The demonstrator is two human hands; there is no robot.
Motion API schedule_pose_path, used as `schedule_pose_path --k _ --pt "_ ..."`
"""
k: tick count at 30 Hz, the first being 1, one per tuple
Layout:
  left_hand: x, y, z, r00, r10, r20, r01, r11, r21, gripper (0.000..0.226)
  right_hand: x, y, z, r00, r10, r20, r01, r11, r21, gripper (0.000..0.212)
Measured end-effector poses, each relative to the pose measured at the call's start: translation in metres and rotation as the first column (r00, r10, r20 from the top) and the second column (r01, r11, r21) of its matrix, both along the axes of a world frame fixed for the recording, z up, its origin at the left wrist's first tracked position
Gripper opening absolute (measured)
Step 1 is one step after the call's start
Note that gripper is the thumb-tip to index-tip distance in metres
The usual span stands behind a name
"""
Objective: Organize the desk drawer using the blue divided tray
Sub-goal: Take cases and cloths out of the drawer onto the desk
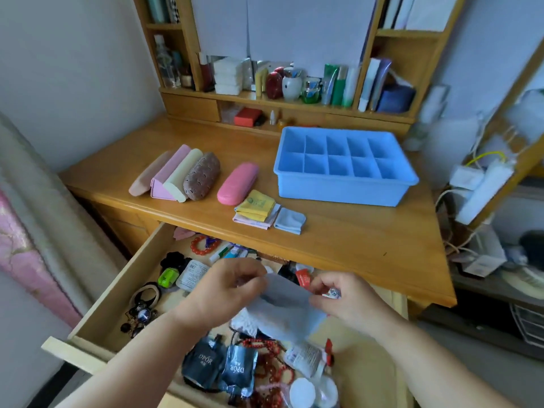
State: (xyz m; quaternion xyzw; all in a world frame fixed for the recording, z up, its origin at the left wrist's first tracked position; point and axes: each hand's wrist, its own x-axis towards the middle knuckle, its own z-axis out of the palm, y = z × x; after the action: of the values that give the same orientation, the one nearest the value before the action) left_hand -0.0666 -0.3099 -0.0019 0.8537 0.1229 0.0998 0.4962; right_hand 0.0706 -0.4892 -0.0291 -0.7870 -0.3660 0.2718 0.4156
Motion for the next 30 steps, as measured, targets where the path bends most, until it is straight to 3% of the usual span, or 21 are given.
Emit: schedule_pose_path --k 2,5,7,10,13,17,20,23,26,30 --pt "0.014 -0.009 0.002 1.0 0.007 0.013 -0.007 0.999 0.036 0.017 0.013 -0.02 0.005 0.998 -0.032 0.055 0.036 0.997 -0.064 0.028" --pt "0.042 -0.019 0.007 0.999 0.037 0.04 -0.042 0.99 0.133 0.034 0.036 -0.045 0.014 0.986 -0.103 0.13 0.119 0.985 -0.124 0.023" --pt "0.066 -0.024 0.013 0.996 0.073 0.042 -0.078 0.988 0.13 0.026 0.054 -0.055 0.025 0.978 -0.149 0.147 0.165 0.981 -0.103 0.017" --pt "0.108 -0.028 0.029 0.987 0.151 0.051 -0.151 0.989 -0.005 0.021 0.082 -0.057 0.051 0.951 -0.308 0.04 0.307 0.951 0.037 0.009" --pt "0.138 -0.035 0.052 0.967 0.194 0.168 -0.15 0.959 -0.241 0.016 0.104 -0.052 0.083 0.91 -0.413 -0.02 0.407 0.887 0.217 0.011" --pt "0.15 -0.036 0.047 0.952 0.172 0.254 -0.085 0.944 -0.32 0.014 0.108 -0.062 0.095 0.813 -0.415 0.409 0.298 0.899 0.321 0.007" --pt "0.143 -0.042 0.008 0.983 0.134 0.127 -0.096 0.96 -0.264 0.015 0.097 -0.075 0.069 0.764 -0.272 0.585 0.193 0.962 0.194 0.007" --pt "0.13 -0.048 -0.037 0.996 0.091 -0.007 -0.092 0.995 -0.049 0.022 0.089 -0.08 0.025 0.799 -0.119 0.59 0.169 0.985 -0.03 0.007" --pt "0.128 -0.05 -0.055 0.999 0.024 0.022 -0.028 0.983 0.182 0.012 0.091 -0.08 -0.003 0.824 -0.129 0.551 0.221 0.97 -0.105 0.008" --pt "0.147 -0.047 -0.049 0.987 0.15 0.053 -0.159 0.959 0.236 0.022 0.113 -0.069 -0.001 0.835 -0.254 0.488 0.316 0.948 -0.047 0.009"
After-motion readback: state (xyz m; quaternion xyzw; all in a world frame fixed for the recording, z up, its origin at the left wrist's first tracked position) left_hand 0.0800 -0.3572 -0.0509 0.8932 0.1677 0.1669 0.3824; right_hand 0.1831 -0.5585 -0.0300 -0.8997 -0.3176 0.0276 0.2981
